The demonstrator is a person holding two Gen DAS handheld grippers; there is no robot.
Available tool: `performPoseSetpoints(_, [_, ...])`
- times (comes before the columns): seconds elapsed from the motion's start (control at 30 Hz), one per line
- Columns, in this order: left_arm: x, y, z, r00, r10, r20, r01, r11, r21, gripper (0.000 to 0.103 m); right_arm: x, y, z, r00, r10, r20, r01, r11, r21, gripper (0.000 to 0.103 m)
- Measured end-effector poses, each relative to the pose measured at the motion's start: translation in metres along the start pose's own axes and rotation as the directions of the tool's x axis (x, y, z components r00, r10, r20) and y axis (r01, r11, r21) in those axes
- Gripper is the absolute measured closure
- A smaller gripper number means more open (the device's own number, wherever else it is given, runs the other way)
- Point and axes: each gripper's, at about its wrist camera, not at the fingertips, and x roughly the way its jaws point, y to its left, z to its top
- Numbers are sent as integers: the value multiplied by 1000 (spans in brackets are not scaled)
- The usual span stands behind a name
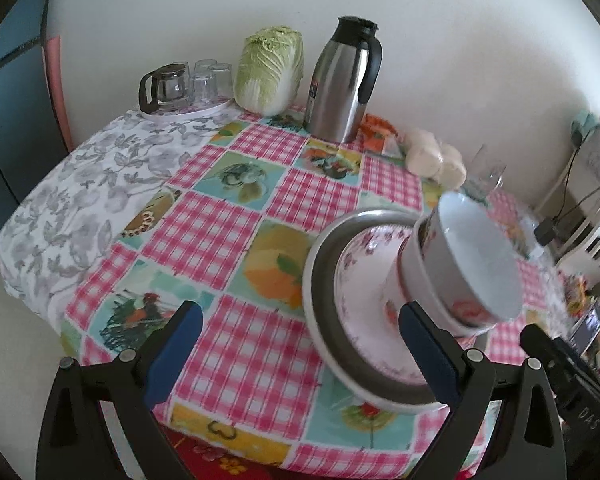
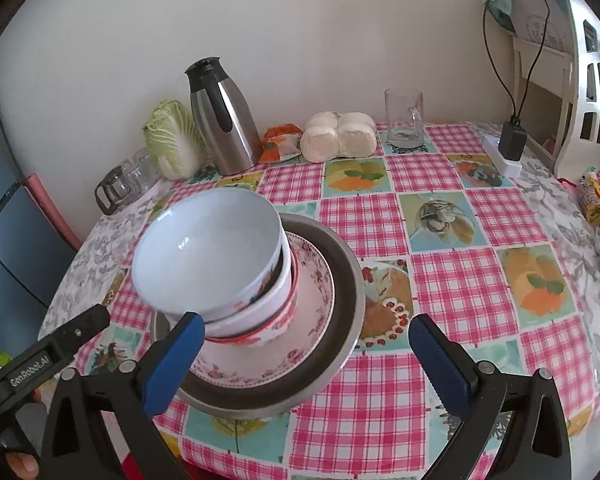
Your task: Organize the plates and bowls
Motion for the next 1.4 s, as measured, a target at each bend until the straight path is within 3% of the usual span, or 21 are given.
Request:
performPoseSetpoints(0.47, [6,-16,-35,992,39,-119,-30,996,79,4,-5,-11,-30,997,-62,-37,62,998,-9,0])
performPoseSetpoints(0.63, [4,-23,-44,987,93,-134,-79,991,110,4,-10,-20,-40,996,-76,-46,76,997,4,0])
performPoseSetpoints(1.4, [-7,-41,-62,981,121,-150,-94,979,179,4,-29,-35,-59,994,-93,-52,95,995,32,0])
